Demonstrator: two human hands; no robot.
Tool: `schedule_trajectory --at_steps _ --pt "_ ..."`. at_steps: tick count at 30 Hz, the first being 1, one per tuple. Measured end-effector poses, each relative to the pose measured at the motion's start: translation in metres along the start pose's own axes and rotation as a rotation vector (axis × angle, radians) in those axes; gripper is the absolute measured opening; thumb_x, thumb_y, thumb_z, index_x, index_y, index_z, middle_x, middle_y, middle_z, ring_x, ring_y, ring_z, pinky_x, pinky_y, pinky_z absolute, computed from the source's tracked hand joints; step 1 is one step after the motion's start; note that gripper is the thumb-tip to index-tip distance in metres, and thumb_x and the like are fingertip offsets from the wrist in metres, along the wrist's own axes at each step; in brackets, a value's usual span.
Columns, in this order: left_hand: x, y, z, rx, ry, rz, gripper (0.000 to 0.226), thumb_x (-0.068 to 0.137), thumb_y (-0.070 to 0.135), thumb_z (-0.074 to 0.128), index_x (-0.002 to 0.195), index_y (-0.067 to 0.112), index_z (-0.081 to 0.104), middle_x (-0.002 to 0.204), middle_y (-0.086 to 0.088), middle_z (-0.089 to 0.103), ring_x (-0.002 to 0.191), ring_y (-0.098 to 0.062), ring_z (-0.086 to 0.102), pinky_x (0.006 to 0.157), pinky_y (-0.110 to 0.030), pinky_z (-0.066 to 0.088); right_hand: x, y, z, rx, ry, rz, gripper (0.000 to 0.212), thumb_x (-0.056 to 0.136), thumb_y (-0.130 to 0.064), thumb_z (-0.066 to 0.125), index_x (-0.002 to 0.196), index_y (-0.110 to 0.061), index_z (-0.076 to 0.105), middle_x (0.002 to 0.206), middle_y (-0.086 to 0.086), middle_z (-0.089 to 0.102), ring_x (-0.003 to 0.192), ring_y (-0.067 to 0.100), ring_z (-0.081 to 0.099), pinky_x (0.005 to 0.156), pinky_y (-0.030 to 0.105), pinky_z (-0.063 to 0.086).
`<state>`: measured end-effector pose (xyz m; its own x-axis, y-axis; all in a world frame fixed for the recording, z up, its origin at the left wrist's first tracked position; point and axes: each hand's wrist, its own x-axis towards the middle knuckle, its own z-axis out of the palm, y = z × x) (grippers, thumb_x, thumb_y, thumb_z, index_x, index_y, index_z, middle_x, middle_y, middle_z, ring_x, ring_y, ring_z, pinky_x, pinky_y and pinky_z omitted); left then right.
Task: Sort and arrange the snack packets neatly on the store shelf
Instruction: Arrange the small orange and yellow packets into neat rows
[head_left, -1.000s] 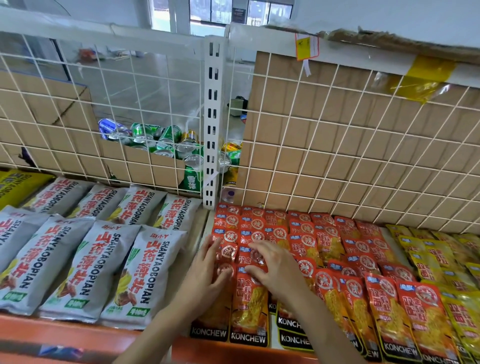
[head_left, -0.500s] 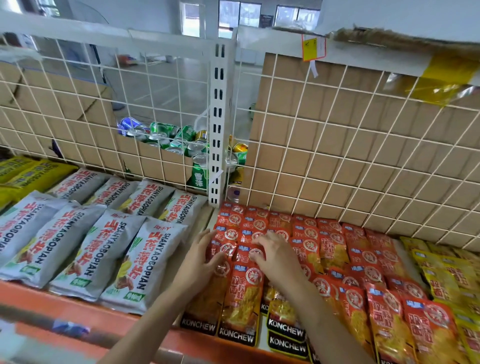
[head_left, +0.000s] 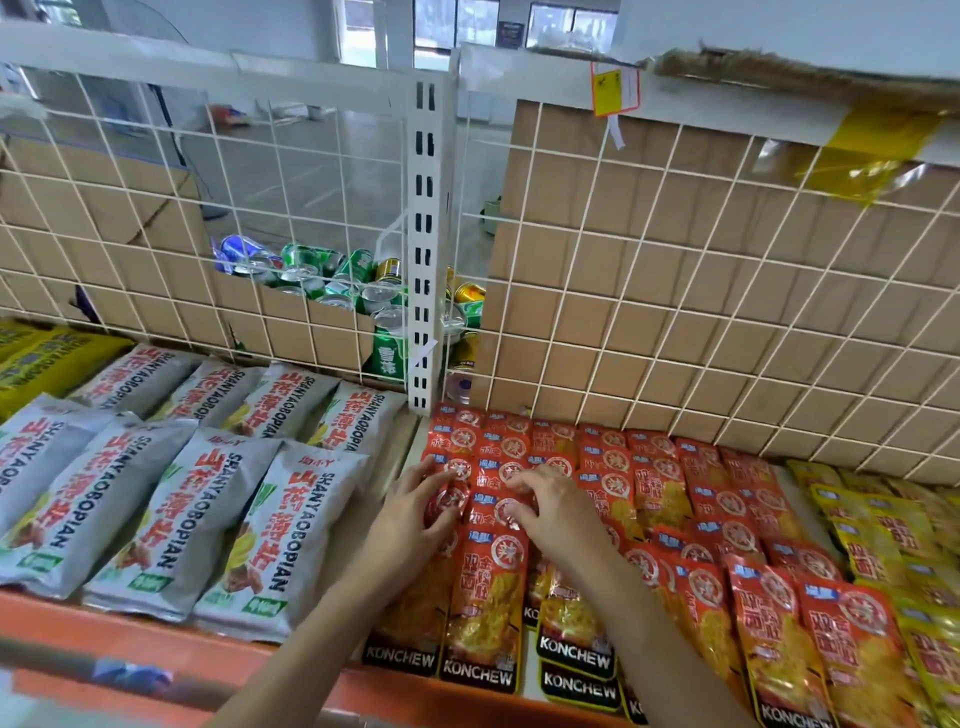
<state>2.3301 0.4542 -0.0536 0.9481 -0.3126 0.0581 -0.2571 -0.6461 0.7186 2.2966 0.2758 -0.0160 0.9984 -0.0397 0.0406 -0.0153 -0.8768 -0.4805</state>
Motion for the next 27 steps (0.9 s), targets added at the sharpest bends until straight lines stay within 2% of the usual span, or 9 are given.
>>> schedule_trajectory --at_steps 6,11,13,15,17,19,22,24,27 --pt "0.000 -0.003 0.004 -0.014 0.045 0.036 0.042 0.092 0.037 0.054 0.133 0.032 0.048 0.151 0.008 0.025 0.138 -0.009 0.022 0.110 -0.034 0.030 0.006 -0.002 0.002 0.059 0.038 0.067 0.017 0.090 -0.019 0.059 0.106 -0.021 0.063 0.115 -0.005 0.061 0.101 0.007 0.055 0.084 0.017 0.040" --pt "0.000 -0.006 0.006 0.010 0.081 0.048 0.040 0.092 0.038 0.053 0.131 0.032 0.049 0.150 0.007 0.026 0.139 -0.011 0.022 0.111 -0.034 0.027 0.007 -0.003 0.005 0.053 0.062 0.087 0.015 0.089 -0.020 0.059 0.104 -0.022 0.063 0.110 -0.006 0.062 0.099 0.007 0.055 0.090 0.021 0.044" --pt "-0.003 -0.005 0.007 0.101 0.164 0.114 0.036 0.091 0.039 0.052 0.126 0.031 0.054 0.146 0.002 0.036 0.137 -0.019 0.029 0.110 -0.041 0.029 0.007 -0.003 0.006 0.053 0.058 0.088 0.015 0.089 -0.020 0.059 0.104 -0.022 0.063 0.110 -0.006 0.062 0.099 0.006 0.055 0.088 0.019 0.043" --pt "-0.007 0.001 0.008 0.176 0.208 0.254 0.035 0.087 0.044 0.045 0.116 0.031 0.059 0.137 -0.001 0.049 0.132 -0.024 0.038 0.107 -0.046 0.032 0.008 -0.003 0.006 0.040 0.052 0.090 0.015 0.090 -0.021 0.059 0.104 -0.022 0.063 0.113 -0.006 0.060 0.105 0.008 0.054 0.090 0.020 0.041" --pt "-0.013 0.006 0.011 0.250 0.133 0.376 0.040 0.083 0.052 0.038 0.112 0.034 0.060 0.134 0.004 0.052 0.134 -0.021 0.037 0.110 -0.045 0.027 0.007 -0.002 0.006 0.037 0.047 0.094 0.015 0.090 -0.022 0.059 0.104 -0.022 0.062 0.116 -0.006 0.059 0.110 0.010 0.053 0.093 0.023 0.040" --pt "-0.017 0.009 0.012 0.298 0.034 0.427 0.048 0.081 0.059 0.036 0.116 0.036 0.057 0.137 0.009 0.048 0.138 -0.016 0.029 0.115 -0.044 0.019 0.007 -0.002 0.006 0.046 0.048 0.096 0.015 0.089 -0.022 0.060 0.104 -0.022 0.063 0.117 -0.006 0.059 0.110 0.011 0.053 0.094 0.023 0.040" --pt "-0.020 0.008 0.008 0.327 -0.093 0.386 0.070 0.073 0.070 0.021 0.131 0.039 0.044 0.149 0.014 0.029 0.144 -0.010 0.007 0.114 -0.031 -0.007 0.006 -0.003 0.006 0.056 0.055 0.103 0.015 0.089 -0.022 0.060 0.104 -0.022 0.063 0.116 -0.006 0.059 0.108 0.010 0.053 0.093 0.023 0.041" --pt "-0.018 0.008 0.007 0.355 -0.133 0.373 0.077 0.068 0.073 0.014 0.135 0.042 0.037 0.151 0.015 0.022 0.144 -0.008 0.000 0.110 -0.027 -0.015 0.006 -0.002 0.006 0.064 0.059 0.105 0.014 0.089 -0.021 0.060 0.103 -0.021 0.063 0.114 -0.005 0.060 0.106 0.010 0.054 0.092 0.024 0.043" --pt "-0.018 0.009 0.005 0.362 -0.160 0.375 0.077 0.067 0.073 0.012 0.134 0.044 0.036 0.152 0.016 0.020 0.144 -0.008 -0.001 0.107 -0.026 -0.018 0.006 -0.003 0.007 0.089 0.071 0.104 0.013 0.088 -0.020 0.061 0.101 -0.020 0.065 0.112 -0.004 0.062 0.102 0.009 0.055 0.089 0.022 0.044"
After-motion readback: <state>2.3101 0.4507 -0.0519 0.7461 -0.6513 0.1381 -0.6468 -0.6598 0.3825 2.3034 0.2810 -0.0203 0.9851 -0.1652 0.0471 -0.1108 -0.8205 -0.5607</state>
